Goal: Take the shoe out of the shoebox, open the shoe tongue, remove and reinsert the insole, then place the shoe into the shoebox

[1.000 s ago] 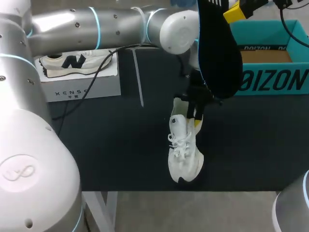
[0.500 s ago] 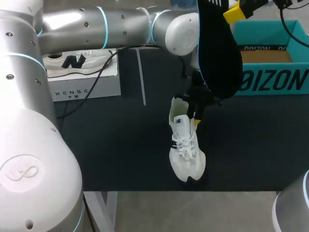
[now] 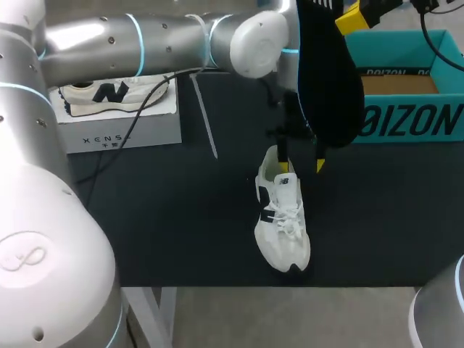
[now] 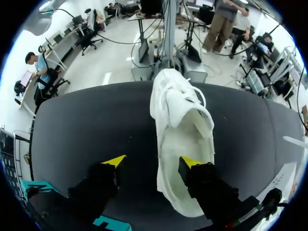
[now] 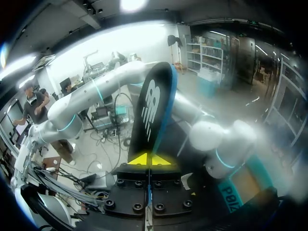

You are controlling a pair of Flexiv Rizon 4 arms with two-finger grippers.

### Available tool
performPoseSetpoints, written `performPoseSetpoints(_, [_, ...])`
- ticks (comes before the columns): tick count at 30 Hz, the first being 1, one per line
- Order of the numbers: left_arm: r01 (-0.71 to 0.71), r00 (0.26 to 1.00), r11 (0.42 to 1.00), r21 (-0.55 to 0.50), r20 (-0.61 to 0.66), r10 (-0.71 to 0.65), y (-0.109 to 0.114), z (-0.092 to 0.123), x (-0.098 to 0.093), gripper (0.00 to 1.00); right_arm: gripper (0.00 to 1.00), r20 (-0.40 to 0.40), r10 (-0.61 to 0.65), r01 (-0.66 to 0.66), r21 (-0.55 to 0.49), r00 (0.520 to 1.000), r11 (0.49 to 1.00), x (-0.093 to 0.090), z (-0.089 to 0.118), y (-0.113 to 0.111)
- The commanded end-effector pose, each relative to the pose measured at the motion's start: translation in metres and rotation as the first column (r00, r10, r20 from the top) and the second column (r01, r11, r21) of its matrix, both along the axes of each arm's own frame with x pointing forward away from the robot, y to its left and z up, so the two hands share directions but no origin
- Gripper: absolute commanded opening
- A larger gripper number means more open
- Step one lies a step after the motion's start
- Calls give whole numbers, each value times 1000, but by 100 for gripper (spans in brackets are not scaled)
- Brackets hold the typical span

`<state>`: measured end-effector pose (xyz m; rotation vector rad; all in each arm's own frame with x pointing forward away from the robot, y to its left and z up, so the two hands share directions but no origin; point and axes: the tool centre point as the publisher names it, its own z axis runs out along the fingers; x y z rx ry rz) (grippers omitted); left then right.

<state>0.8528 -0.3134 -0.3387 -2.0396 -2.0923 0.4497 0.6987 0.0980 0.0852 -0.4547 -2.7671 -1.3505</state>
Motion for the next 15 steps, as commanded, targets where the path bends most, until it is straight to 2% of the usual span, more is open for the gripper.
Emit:
performPoseSetpoints(1, [-167,980,922,-349,43,193,19,27,10,100,0,-3,2,-2,-4,1000,1000,2,1,1])
performPoseSetpoints(5, [-267,946,781,-565,2,324,30,48,25,100,0,-3,2,-2,-4,1000,1000,2,1,1])
performPoseSetpoints(10, [-353,908,571,-741,-125,400,47,68,33,100,0,-3,2,-2,-4,1000,1000,2,1,1])
performPoseSetpoints(15, [-419,859,290,-860,-272,434,63,88,34,100,0,-3,2,-2,-4,1000,1000,2,1,1])
